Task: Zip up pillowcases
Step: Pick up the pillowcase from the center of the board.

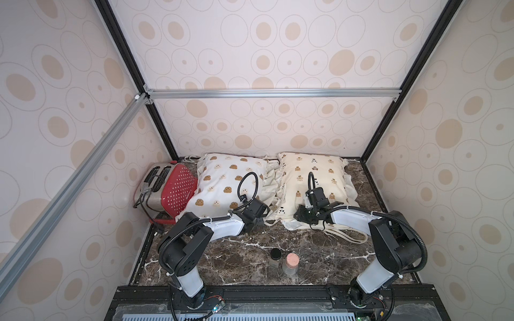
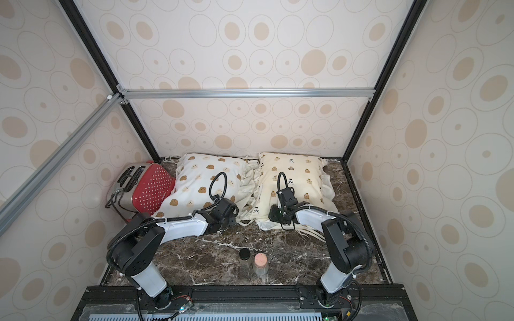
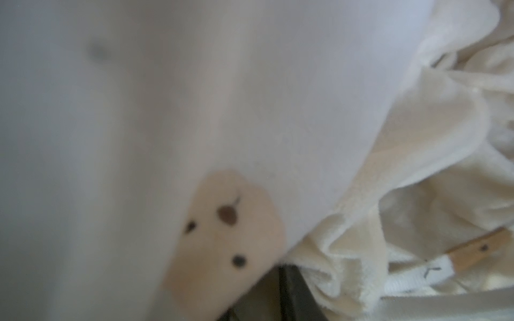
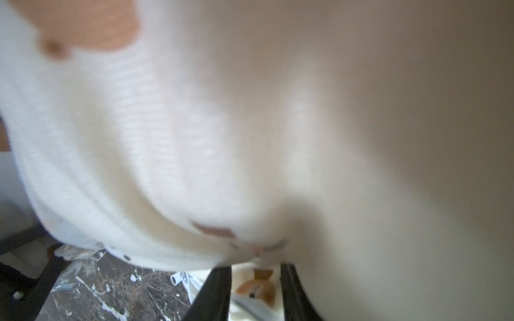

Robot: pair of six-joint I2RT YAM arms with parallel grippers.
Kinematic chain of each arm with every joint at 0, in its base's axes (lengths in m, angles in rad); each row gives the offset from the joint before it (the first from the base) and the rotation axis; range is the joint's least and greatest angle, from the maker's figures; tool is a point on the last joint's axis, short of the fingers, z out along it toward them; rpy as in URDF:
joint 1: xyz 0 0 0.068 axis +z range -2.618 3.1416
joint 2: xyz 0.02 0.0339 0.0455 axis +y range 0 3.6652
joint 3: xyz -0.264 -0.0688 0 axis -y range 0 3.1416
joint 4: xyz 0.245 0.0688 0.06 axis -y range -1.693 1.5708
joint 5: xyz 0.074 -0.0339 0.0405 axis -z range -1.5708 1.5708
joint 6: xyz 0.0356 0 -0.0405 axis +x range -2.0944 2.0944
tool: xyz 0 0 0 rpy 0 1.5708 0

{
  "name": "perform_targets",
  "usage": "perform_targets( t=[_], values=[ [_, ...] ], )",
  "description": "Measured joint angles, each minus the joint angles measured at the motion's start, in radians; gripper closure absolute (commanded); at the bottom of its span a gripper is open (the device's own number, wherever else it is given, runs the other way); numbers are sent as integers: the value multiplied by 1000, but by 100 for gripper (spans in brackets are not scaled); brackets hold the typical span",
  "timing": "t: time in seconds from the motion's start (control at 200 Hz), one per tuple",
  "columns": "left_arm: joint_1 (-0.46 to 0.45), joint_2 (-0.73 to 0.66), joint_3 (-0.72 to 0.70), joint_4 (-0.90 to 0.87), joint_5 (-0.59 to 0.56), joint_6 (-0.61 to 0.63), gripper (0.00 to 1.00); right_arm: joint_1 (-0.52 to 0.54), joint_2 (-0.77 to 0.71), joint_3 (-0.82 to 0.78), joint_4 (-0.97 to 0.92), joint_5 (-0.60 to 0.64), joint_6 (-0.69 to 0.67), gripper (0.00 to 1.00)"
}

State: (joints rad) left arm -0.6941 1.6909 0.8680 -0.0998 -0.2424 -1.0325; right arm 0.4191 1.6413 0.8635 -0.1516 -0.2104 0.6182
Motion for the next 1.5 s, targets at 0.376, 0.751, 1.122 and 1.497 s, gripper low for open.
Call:
perform_targets(
  t=[0.376,0.751,1.122,1.497],
  values=[
    [-56,-97,8,-23,8,-1,51,-6,-148,-30,-74,-39,-40,58],
    [-187,-42,68,89,65,-81,47,-6,-306,-78,-154,-114,-49,50],
    [-187,70,74,145,54,-130,47,-6,-356,-121,-163,-174,-48,46],
    [-159,141,92,184,58,-151,52,-6,-353,-121,-162,-182,-51,45]
  ],
)
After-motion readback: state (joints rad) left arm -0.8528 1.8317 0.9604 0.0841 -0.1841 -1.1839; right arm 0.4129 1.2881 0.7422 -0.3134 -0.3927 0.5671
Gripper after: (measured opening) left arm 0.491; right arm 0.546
